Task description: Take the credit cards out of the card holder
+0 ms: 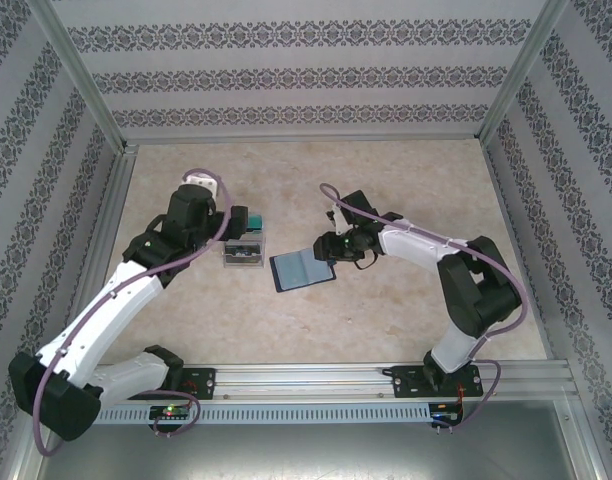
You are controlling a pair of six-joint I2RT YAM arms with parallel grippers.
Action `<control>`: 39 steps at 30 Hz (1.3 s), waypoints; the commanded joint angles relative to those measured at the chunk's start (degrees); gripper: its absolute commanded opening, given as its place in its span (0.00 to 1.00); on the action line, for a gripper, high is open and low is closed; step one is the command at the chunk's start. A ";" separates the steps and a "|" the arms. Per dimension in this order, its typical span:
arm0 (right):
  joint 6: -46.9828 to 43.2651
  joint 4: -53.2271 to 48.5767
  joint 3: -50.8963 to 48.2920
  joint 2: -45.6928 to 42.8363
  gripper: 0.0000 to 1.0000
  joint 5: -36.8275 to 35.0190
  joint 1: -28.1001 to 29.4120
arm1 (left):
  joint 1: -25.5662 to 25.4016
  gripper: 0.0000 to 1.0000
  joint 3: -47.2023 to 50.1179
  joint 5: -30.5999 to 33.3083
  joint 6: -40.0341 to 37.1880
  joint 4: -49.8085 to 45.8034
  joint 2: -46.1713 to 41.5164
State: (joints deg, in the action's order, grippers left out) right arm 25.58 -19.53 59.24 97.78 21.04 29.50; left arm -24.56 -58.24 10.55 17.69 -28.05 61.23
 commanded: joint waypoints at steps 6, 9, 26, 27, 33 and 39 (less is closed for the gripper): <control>-1.39 -1.72 2.81 4.06 0.31 -0.26 2.82 | 0.46 0.92 8.67 -11.08 27.17 -1.65 -2.09; -1.16 -1.32 1.35 4.85 0.30 0.21 2.92 | 0.02 0.89 11.09 -14.53 29.45 0.81 -2.18; 2.49 -1.06 -13.10 -2.23 0.30 -2.70 -2.46 | -10.04 0.79 13.37 -20.14 35.93 12.63 8.59; 2.88 -1.04 -13.82 -2.93 0.30 -2.79 -2.75 | -10.84 0.77 13.10 -20.82 36.75 13.67 10.24; 3.75 -0.60 -14.86 -4.61 0.30 -2.71 -2.78 | -14.33 0.64 12.00 -24.13 40.15 20.65 18.51; 3.73 -0.33 -14.42 -4.44 0.31 -2.69 -2.78 | -14.64 0.61 9.93 -28.03 39.97 25.18 26.11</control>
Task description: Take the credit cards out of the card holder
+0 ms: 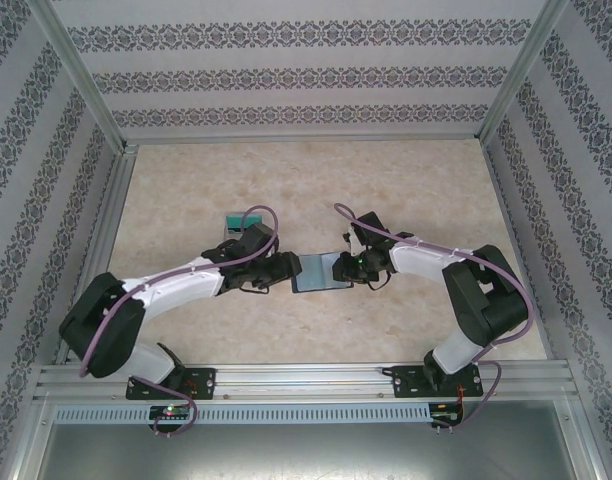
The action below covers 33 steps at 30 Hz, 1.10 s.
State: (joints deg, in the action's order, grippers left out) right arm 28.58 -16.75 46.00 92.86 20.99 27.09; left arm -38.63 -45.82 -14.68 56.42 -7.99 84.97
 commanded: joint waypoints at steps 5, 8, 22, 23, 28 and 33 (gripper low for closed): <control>0.61 -3.02 -1.09 0.40 0.31 -2.62 -0.38 | -0.74 0.57 -3.88 -5.38 1.49 7.63 7.22; 0.61 -2.93 -1.17 0.30 0.32 -2.49 -0.39 | -0.74 0.57 -4.64 -5.50 1.19 8.30 8.63; 0.83 -2.60 -1.40 0.39 0.32 -2.45 -0.40 | -0.74 0.54 -6.57 -6.74 0.27 7.91 13.68; 0.82 -2.57 -1.43 0.39 0.32 -2.45 -0.44 | -0.74 0.54 -6.64 -6.56 0.25 7.55 13.80; 0.78 -2.54 -1.35 0.45 0.32 -2.45 -0.44 | -0.74 0.53 -7.67 -5.13 -0.48 4.35 14.52; 0.86 -2.54 -1.26 0.66 0.32 -2.36 -0.45 | -0.70 0.53 -8.31 -3.97 -1.22 1.67 14.85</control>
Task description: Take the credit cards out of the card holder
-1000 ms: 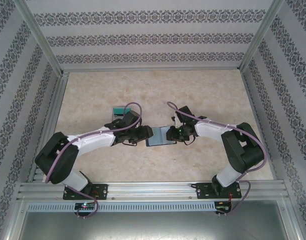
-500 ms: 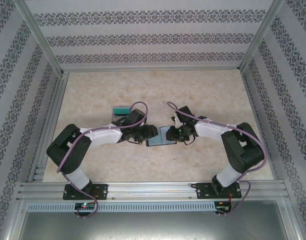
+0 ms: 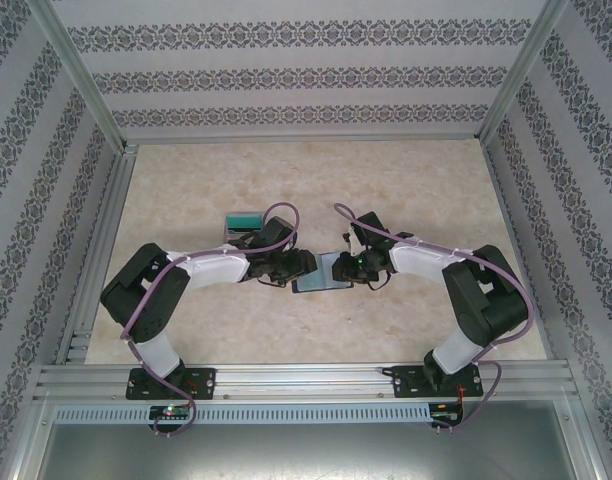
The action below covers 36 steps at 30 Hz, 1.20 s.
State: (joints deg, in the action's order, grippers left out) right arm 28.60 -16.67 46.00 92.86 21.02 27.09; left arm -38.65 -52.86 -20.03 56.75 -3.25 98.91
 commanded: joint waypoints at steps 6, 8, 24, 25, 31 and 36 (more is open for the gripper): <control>0.76 -2.59 -1.17 0.96 0.32 -2.38 -0.52 | -0.81 0.53 -2.19 1.34 -2.32 -4.22 1.68; 0.83 -2.63 -1.01 1.08 0.32 -2.38 -0.46 | -0.90 0.53 -2.79 0.83 -2.43 -4.25 2.52; 0.67 -2.56 -0.56 1.97 0.32 -2.32 -0.55 | -1.42 0.56 -4.83 -5.21 -4.13 1.82 1.96; 0.68 -2.53 -0.56 2.06 0.32 -2.39 -0.55 | -1.49 0.56 -5.37 -5.32 -4.40 1.52 1.69; 1.20 -2.40 -0.60 1.93 0.33 -2.47 -0.95 | -2.12 0.56 -8.08 -6.28 -5.63 1.36 0.66; 2.80 -1.43 -1.53 -0.91 0.35 -3.31 -2.43 | -2.81 0.56 -11.09 -8.51 -6.66 0.57 2.61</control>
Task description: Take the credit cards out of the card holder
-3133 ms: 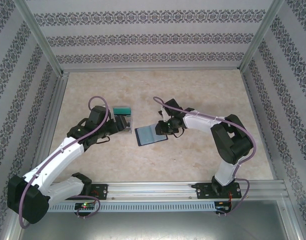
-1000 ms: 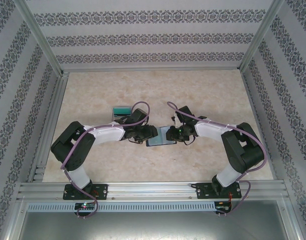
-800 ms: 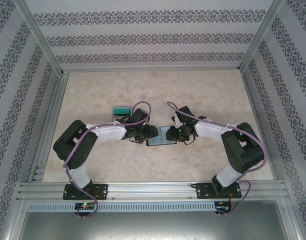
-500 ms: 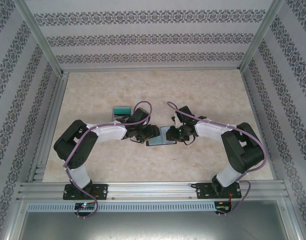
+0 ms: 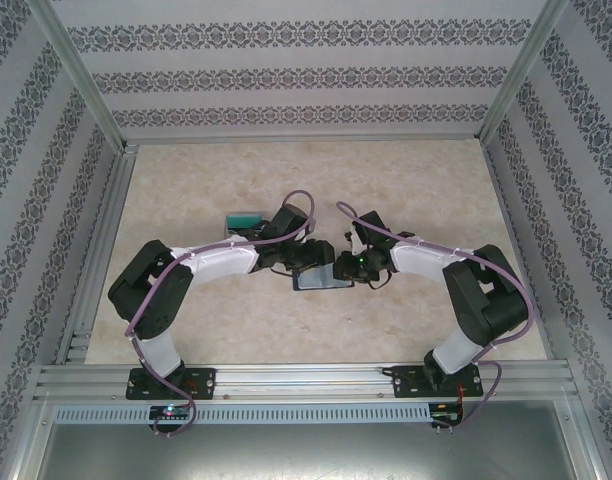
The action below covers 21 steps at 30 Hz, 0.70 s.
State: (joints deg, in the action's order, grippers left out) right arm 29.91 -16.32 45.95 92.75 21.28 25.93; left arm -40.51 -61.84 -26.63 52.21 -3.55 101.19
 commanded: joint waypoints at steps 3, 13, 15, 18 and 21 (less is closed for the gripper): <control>1.56 -2.40 -1.15 -2.41 0.35 -4.05 -1.97 | -0.97 0.56 -2.19 -1.95 -1.90 0.88 0.81; 2.26 -2.51 -1.42 -3.90 0.36 -3.52 -3.11 | -0.96 0.56 -1.89 -1.62 -1.93 0.46 1.28; 2.21 -2.50 -1.45 -3.81 0.36 -3.31 -3.08 | -0.95 0.56 -1.90 -2.03 -1.98 1.05 1.45; 2.55 -2.49 -1.70 -4.00 0.36 -3.62 -3.08 | -1.06 0.56 -2.47 -3.93 -2.02 3.09 2.32; 3.89 -2.92 -2.36 -6.00 0.36 -6.68 -3.56 | -1.42 0.56 -4.28 -5.70 -2.52 4.16 3.48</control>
State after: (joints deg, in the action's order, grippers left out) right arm 31.99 -17.85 44.69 89.49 17.78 23.33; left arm -40.88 -63.66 -29.76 51.18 -2.72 103.09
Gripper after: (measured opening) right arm 0.361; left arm 0.559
